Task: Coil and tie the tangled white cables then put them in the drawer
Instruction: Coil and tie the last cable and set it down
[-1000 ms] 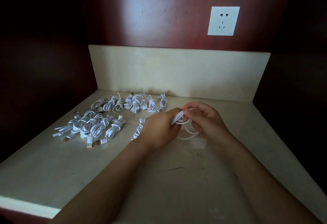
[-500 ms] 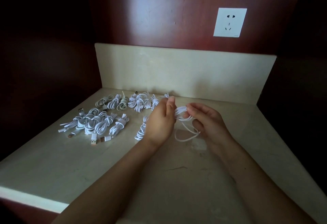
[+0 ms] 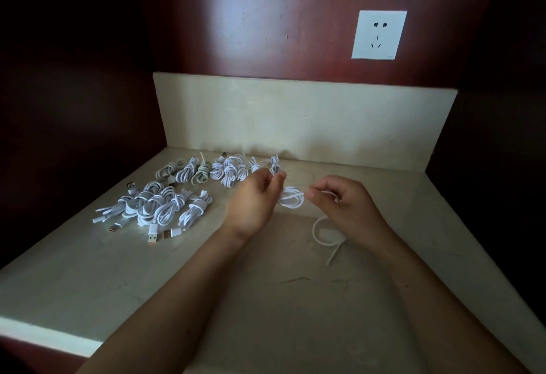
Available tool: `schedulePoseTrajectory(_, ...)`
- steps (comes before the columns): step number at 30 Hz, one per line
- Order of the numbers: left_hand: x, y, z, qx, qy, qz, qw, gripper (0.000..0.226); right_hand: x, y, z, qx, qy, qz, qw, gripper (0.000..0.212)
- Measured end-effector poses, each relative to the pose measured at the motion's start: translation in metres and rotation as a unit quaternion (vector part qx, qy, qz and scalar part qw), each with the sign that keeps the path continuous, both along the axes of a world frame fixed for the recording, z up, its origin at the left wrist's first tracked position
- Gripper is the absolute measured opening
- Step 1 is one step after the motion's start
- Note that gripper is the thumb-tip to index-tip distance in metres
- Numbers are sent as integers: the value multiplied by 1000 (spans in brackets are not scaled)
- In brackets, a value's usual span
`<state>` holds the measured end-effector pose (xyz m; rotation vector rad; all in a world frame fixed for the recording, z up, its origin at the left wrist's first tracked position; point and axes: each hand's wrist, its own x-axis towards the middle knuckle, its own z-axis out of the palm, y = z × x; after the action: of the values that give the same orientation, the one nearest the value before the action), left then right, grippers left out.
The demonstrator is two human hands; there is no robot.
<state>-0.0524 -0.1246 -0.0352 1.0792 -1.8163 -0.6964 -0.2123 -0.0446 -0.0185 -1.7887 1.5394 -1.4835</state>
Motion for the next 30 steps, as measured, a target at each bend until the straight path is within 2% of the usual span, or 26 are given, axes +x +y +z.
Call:
schedulePoseTrajectory(5,-6,7,3,36,-1,-95,995,41,5,-2,1,-53,-50,-17,997,17)
schedulePoseTrajectory(10,-11,20,14,99,128,-183,970,40,5,-6,-4,-25,-107,-5,994,19)
schedulePoseTrajectory(12,-12,23,18,108,173,-180,962,41,8,-8,-7,-11,-78,4,997,22)
schedulePoseTrajectory(14,-12,25,22,111,208,-154,959,42,11,-7,-11,11,-4,23,1000,24)
schedulePoseTrajectory(18,-10,20,21,65,238,-88,965,44,24,1,-16,49,125,51,990,29)
schedulePoseTrajectory(21,-4,12,13,13,208,-49,977,43,34,7,-16,55,234,57,969,26)
schedulePoseTrajectory(23,0,8,10,-16,147,-17,989,38,38,12,-11,31,268,34,962,25)
schedulePoseTrajectory(26,0,9,8,-62,14,18,998,40,35,14,-4,-15,241,-17,970,32)
schedulePoseTrajectory(28,-4,13,10,-71,-38,14,997,40,29,14,-3,-28,222,-58,973,39)
schedulePoseTrajectory(30,-9,15,13,-74,-63,5,995,39,23,13,-4,-46,206,-88,973,38)
